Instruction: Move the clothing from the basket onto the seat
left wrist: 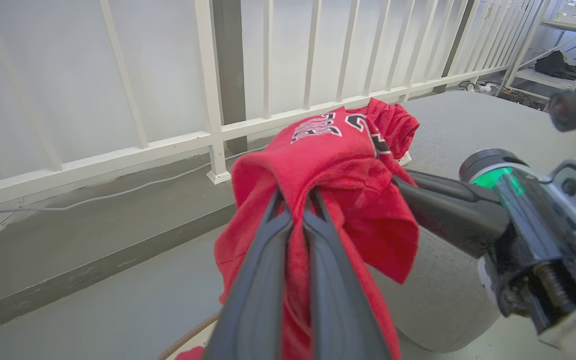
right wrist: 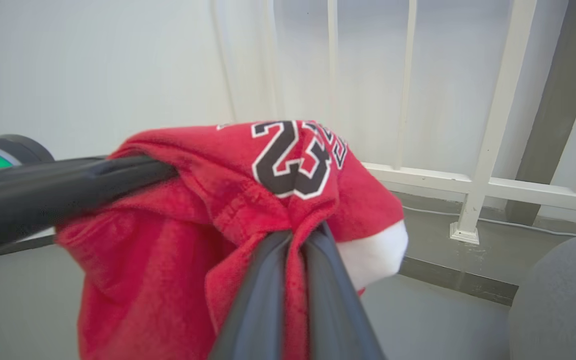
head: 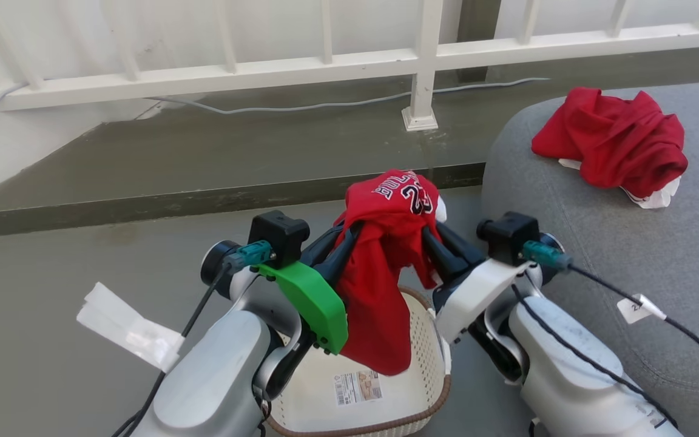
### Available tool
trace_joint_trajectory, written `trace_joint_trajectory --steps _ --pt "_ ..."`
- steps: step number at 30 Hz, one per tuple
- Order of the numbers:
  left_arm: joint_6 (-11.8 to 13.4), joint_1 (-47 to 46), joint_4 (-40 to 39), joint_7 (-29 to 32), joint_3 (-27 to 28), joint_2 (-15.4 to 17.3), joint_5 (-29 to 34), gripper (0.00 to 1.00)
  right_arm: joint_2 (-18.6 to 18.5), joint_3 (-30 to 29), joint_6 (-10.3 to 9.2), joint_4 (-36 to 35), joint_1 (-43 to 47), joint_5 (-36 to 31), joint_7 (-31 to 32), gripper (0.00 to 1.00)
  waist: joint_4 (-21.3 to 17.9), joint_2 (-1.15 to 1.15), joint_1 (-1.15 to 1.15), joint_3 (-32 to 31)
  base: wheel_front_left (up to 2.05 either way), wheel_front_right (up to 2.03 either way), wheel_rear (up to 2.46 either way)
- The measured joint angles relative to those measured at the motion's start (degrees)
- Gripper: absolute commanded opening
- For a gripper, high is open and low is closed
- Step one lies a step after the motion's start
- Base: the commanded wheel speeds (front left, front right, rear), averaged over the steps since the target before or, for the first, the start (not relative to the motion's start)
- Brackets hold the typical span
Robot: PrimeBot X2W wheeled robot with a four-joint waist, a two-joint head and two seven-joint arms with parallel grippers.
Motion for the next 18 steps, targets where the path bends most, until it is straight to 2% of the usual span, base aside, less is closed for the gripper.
trace_joint_trajectory --steps 2,6,18 --pt "0.19 0.32 -0.47 -0.02 0.22 0.16 -0.25 1.0 -0.01 -0.96 -0.16 -0.04 -0.3 0.0 0.0 0.0 -0.42 0.0 0.0 0.21 0.0 0.0 0.0" --pt "0.19 0.94 -1.09 -0.33 0.41 0.27 -0.37 1.0 -0.26 -2.43 -0.6 -0.1 -0.63 0.01 0.0 0.0 -1.05 0.0 0.0 0.49 0.0 0.0 0.0" --pt "0.63 2.63 -3.07 -1.9 1.21 1.7 -0.67 1.0 -4.31 -9.31 -3.14 -2.34 -1.52 0.0 0.0 0.0 -3.8 0.0 0.0 1.35 0.0 0.0 0.0"
